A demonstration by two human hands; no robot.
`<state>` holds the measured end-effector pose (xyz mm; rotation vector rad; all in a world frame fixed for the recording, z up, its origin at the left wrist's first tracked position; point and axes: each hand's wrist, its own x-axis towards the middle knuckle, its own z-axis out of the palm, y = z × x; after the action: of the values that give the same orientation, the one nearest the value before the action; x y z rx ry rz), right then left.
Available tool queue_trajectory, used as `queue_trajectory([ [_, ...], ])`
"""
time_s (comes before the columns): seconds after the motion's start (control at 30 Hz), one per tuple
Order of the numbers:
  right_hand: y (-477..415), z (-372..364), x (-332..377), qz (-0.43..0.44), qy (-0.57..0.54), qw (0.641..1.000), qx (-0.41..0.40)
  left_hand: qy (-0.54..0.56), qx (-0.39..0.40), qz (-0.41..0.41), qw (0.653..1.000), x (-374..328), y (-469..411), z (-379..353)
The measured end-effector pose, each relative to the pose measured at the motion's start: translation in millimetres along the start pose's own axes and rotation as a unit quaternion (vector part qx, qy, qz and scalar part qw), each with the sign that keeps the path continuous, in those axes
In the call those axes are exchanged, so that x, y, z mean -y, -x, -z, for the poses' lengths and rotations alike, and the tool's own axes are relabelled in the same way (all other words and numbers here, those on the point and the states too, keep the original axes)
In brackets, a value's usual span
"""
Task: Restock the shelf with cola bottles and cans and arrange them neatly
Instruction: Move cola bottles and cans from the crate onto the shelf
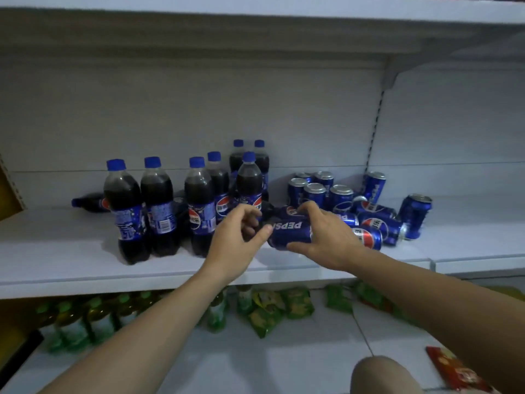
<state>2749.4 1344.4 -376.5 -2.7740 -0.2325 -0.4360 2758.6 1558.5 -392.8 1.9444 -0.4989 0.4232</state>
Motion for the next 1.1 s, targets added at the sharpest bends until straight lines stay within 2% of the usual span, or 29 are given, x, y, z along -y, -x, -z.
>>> queue_trajectory([
  [0.1,-9.5,16.0,-36.0,-0.033,0.011,0.999,0.018,-0.018,0.08,-0.006,0.997,-2.9,-7.8,-40.4],
  [0.2,-24.9,19.0,-56.9,-0.053,0.009,0.998,0.033,-0.027,0.102,0.019,0.994,2.4,-10.4,-56.6],
  [0.47,-50.6,-3.2,-52.9,-0.024,0.048,0.998,0.029,-0.007,0.069,0.042,0.997,11.3,-24.0,-44.1],
  [0.6,-42.3,2.2,-43.5,0.024,0.122,0.992,0.0,0.022,0.048,0.056,0.997,14.3,-22.0,-25.1],
  [0.77,-30.2,-8.7,24.6,0.186,0.142,0.972,-0.023,0.082,-0.029,0.084,0.993,16.4,-6.5,27.3],
  [0.97,-30.4,-58.9,160.2,0.332,0.091,0.938,0.039,0.107,-0.171,0.133,0.97,20.0,66.9,137.4],
  [1.1,-21.0,-104.0,269.4,0.421,0.073,0.897,0.117,0.089,-0.279,0.17,0.941,18.2,147.7,225.4],
])
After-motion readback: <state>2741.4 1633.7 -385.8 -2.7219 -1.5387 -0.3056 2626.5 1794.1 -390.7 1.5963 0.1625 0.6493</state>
